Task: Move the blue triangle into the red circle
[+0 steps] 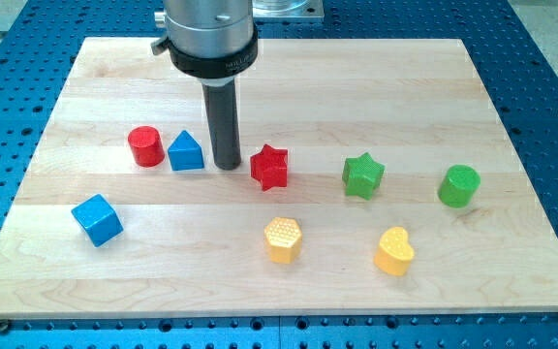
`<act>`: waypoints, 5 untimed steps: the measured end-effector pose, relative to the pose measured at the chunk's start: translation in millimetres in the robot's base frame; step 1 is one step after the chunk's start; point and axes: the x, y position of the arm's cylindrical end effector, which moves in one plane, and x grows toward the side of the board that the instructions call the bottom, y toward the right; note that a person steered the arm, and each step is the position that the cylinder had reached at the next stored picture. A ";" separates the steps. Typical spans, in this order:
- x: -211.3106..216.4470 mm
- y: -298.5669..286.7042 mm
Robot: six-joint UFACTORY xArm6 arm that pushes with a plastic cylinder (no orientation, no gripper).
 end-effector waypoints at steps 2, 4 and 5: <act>10.5 -21.2; -11.6 -72.5; -11.6 -65.4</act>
